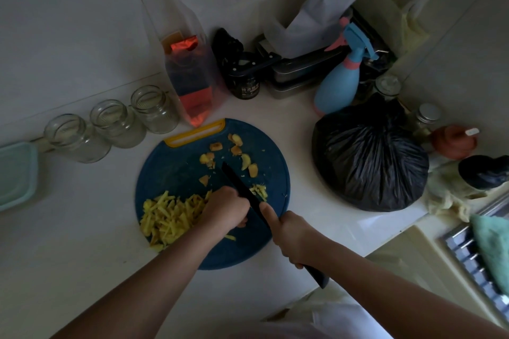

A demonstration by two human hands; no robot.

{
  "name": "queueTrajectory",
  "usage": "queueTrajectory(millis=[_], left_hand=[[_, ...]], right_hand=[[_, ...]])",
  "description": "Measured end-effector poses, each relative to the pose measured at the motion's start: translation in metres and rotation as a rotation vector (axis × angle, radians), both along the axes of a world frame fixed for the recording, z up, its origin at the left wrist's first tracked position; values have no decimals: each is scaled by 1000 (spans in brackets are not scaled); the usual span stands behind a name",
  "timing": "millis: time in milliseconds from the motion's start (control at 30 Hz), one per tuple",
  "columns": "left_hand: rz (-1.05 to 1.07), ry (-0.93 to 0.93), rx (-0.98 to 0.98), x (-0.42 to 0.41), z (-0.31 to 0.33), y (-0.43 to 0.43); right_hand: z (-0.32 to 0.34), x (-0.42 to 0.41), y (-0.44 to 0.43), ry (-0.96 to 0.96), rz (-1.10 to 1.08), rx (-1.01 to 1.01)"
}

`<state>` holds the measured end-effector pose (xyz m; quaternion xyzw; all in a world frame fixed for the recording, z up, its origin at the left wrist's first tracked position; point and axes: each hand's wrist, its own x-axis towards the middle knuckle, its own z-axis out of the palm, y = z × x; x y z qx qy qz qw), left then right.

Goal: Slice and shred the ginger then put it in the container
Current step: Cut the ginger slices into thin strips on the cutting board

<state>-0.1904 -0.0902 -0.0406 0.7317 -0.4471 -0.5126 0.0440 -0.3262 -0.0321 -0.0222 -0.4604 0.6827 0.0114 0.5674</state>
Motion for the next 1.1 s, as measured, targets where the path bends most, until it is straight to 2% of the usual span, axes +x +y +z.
queueTrajectory(millis=[467,733,967,1100], left_hand=[[-45,-30,64,-2,5,-6],[-71,-51,49,-3,7,-6],[-46,-58,73,-2,10,-8],[39,-8,105,-4,9,-9]], right_hand=[[1,6,-3,62,38,-50],[-7,22,-8,50,28,-204],[-5,25,-6,48,45,-273],[-1,5,14,100,82,-221]])
